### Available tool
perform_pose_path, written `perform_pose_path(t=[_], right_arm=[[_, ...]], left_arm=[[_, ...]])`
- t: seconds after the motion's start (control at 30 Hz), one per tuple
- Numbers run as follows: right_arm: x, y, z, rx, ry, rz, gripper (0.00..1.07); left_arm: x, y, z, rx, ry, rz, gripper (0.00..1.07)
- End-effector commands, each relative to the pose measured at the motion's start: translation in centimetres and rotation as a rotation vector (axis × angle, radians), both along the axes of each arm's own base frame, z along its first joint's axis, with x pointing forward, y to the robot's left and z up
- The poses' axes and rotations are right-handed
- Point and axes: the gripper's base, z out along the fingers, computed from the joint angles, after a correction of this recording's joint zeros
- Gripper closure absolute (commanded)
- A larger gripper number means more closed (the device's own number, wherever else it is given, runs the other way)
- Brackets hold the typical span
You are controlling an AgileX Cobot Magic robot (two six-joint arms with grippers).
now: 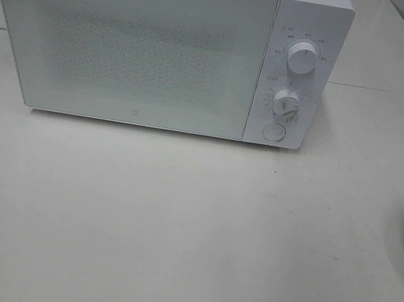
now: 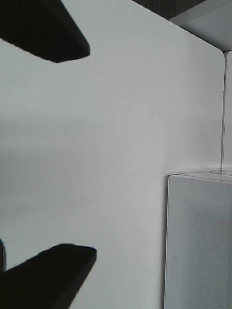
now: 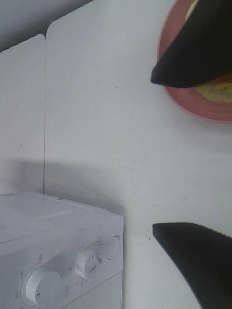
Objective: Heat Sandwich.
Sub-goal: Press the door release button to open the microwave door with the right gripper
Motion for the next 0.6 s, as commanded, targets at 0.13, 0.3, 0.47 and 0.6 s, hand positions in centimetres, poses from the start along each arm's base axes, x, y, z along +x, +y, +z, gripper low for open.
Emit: perform_pose_path(t=[0.13,0.3,0.47,0.6], right_arm=[[2.3,0.1,-0.9,0.015,-0.031,-0.003,0.33],[3.7,0.2,-1.2,0.017,-0.076,0.005,0.33],[5.1,0.4,-2.2,0.028,-0.172,0.019,0.33],[5.6,0.6,-3.7,0.044,-0.283,0.034,0.33]], left_arm=[[-0.4,0.0,0.1,-0.008,-0.036,0.001,0.09],[-0.4,0.0,0.1,-0.008,-0.036,0.001,0.09],[-0.4,0.0,0.1,-0.008,-0.036,0.001,0.09],[-0.4,0.0,0.1,-0.008,-0.036,0.001,0.09]])
